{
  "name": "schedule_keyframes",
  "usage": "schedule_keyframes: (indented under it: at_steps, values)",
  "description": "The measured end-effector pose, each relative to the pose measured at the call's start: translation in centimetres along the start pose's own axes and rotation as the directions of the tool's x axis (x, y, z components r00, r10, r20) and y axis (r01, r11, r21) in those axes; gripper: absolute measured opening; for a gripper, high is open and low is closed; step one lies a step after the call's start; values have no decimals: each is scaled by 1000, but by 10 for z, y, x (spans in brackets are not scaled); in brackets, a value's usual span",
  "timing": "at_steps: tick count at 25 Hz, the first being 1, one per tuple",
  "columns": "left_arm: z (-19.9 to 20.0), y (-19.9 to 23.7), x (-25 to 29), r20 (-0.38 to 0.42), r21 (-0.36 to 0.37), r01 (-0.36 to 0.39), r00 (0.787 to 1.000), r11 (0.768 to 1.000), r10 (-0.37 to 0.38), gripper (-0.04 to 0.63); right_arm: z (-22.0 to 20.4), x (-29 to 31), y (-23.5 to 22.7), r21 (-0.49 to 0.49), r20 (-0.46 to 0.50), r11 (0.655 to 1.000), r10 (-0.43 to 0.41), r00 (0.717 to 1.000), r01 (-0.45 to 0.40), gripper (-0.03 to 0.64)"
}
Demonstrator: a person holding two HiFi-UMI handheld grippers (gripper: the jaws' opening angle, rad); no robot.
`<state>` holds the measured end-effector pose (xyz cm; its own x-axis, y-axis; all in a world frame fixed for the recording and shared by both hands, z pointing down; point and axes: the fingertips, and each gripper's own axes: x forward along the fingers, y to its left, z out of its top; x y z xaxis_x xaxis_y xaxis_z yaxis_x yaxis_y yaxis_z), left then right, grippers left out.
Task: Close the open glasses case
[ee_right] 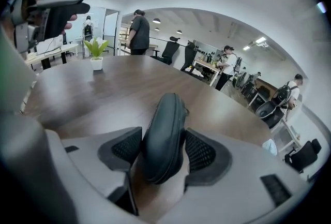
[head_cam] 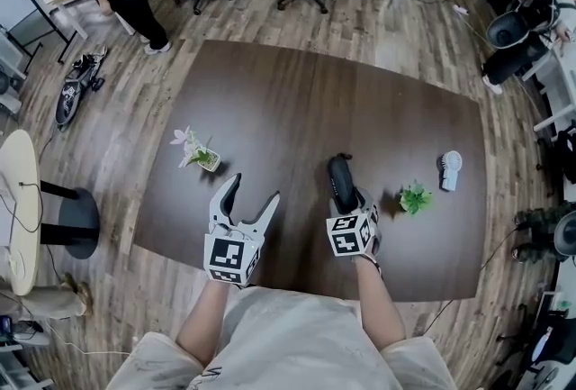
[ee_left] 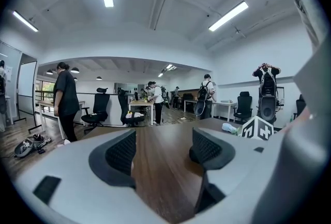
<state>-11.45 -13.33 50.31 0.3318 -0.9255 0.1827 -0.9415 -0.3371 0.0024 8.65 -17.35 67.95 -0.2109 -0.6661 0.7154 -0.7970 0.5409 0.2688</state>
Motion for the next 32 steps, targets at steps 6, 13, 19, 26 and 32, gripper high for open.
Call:
schedule_keyframes:
  at_steps: [6, 13, 19, 26, 32]
  values:
    - [3, -4, 2, 4, -5, 16, 1000, 1000, -16, 345, 6, -6, -1, 41, 37, 999, 15, 999, -16, 247]
    - [15, -12, 9, 31, -35, 49, 998, 998, -48, 345, 37, -36, -10, 74, 157, 997, 16, 988, -28, 231]
    - [27, -29, 18, 69, -104, 137, 989, 985, -130, 345, 73, -74, -23, 109, 307, 993, 7, 952, -43, 227]
    - [77, -49, 17, 192, -188, 301, 945, 935, -266, 353, 147, -157, -36, 162, 630, 961, 76, 773, -226, 225]
    - [136, -66, 12, 334, -310, 500, 854, 809, -399, 363, 194, -241, -34, 86, 882, 811, 208, 423, -579, 224]
